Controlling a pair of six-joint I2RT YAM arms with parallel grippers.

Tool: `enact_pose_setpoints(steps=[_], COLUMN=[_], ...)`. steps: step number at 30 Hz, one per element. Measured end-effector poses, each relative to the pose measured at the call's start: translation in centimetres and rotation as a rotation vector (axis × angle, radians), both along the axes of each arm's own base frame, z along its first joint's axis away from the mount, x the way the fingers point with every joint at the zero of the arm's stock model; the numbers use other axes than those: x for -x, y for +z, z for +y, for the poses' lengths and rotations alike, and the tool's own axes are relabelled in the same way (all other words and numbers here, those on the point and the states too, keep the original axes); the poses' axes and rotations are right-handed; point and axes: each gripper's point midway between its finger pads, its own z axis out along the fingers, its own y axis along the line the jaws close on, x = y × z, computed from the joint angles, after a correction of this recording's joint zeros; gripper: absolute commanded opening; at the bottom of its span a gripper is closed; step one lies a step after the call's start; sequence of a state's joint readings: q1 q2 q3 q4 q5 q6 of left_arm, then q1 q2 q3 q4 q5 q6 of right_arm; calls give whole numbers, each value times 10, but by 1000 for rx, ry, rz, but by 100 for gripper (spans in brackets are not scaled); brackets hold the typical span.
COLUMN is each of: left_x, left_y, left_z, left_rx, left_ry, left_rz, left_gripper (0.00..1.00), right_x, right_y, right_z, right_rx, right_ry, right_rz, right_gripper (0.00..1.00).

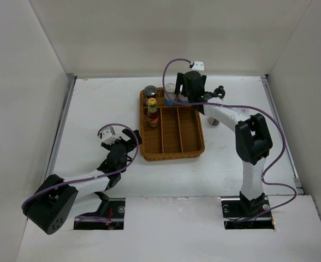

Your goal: Organize the condiment bottles

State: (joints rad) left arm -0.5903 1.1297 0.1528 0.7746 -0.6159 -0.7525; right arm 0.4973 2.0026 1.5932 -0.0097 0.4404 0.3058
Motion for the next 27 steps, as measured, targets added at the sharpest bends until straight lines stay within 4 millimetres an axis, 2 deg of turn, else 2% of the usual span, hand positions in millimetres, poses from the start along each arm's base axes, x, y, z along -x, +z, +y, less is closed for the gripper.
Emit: enact_pose_setpoints(steps=[5,9,13,17,19,21,23,25,27], left_x=[0,0,0,0,0,0,0,0,0], left_y=[0,0,0,0,0,0,0,-2,-4], left_z=[0,0,0,0,0,0,-1,-1,-2], left_rx=[0,0,0,0,0,2,3,2,-3], left_ry=[0,0,0,-1,-1,-1,-2,-4,-8], left_rz=[0,0,0,0,0,1,2,5,13], left_gripper=[100,100,100,100,100,100,100,100,100], right_x=[-1,13,50,83,88,91,93,95,95], right_y=[7,24,53,73,65,41,13,-13,-31], right_z=[0,-11,-38,-82,-113,-142,-163,-171,-167], right_rx=[-12,-17,-34,-68,-64,-40,-11,14,20], right_ry=[-8,-23,-55,-120,-186,-252,-297,-308,-290], right_rz=[-21,-41,-90,-157,-160,-121,-58,5,50], right_gripper=[91,92,99,100,100,100,100,100,100])
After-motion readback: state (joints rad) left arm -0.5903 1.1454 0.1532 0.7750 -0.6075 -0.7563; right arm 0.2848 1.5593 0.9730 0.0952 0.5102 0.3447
